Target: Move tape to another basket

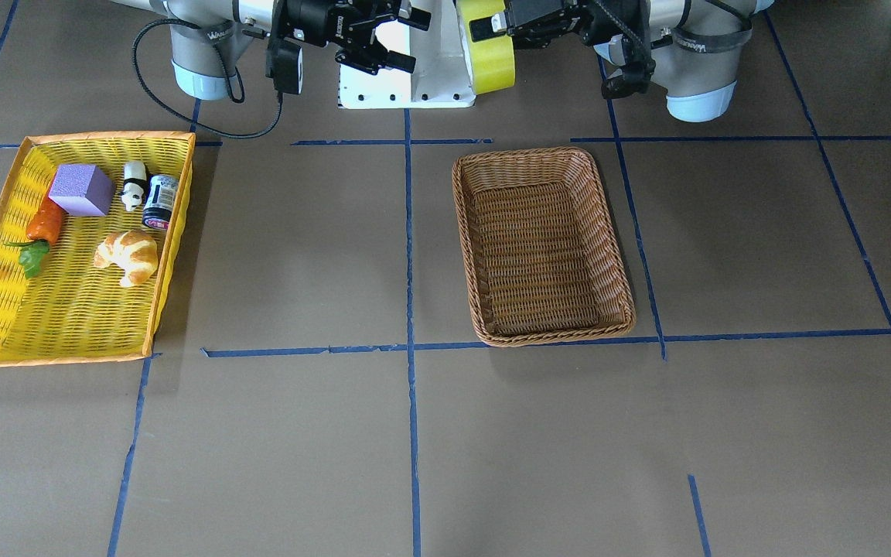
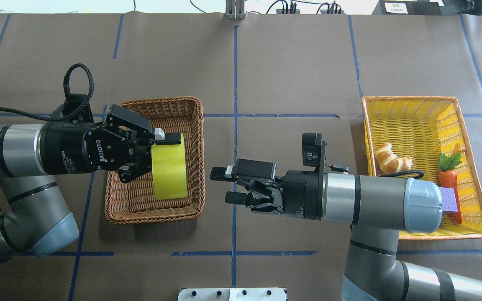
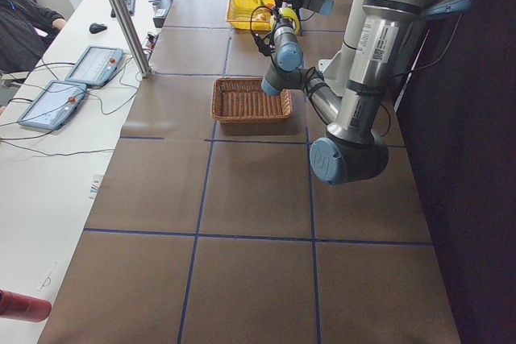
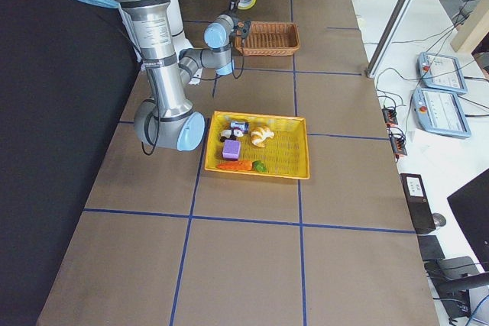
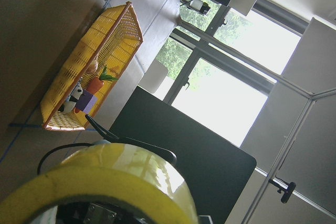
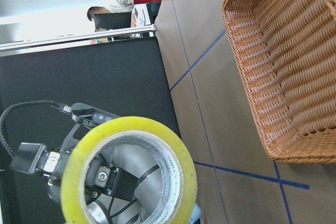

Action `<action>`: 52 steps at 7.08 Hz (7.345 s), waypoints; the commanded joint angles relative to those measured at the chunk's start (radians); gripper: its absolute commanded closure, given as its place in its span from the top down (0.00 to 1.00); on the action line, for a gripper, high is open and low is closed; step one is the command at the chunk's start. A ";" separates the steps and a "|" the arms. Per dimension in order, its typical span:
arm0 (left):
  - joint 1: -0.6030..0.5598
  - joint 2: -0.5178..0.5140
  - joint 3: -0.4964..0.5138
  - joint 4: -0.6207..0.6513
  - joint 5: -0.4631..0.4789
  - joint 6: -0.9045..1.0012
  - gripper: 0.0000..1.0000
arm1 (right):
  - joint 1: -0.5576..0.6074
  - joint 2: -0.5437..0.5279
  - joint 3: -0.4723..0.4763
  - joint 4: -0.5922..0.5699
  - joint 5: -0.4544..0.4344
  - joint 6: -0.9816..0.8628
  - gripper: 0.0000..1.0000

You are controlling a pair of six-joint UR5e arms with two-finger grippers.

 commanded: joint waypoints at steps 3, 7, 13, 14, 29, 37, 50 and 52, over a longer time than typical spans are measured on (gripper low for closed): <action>-0.078 -0.015 -0.010 0.451 -0.257 0.362 0.00 | 0.207 -0.011 0.009 -0.440 0.205 -0.341 1.00; -0.076 -0.049 -0.054 0.964 -0.248 0.773 0.00 | 0.299 0.005 0.017 -0.986 0.213 -0.690 1.00; 0.074 -0.113 -0.027 1.376 0.100 1.174 0.00 | 0.527 0.015 0.027 -1.395 0.352 -1.191 1.00; 0.097 -0.137 0.017 1.376 0.145 1.209 0.00 | 0.558 0.010 0.026 -1.421 0.366 -1.277 1.00; -0.425 0.081 -0.154 1.687 -0.284 1.794 1.00 | 0.952 -0.288 0.006 -1.421 0.644 -1.824 1.00; -0.817 0.353 0.025 1.686 -0.429 2.245 1.00 | 1.215 -0.472 -0.143 -1.412 0.764 -2.000 1.00; -0.975 0.349 0.243 1.684 -0.436 2.486 1.00 | 1.250 -0.475 -0.157 -1.415 0.726 -1.986 1.00; -0.975 0.345 0.243 1.683 -0.436 2.486 1.00 | 1.250 -0.475 -0.157 -1.417 0.726 -1.986 1.00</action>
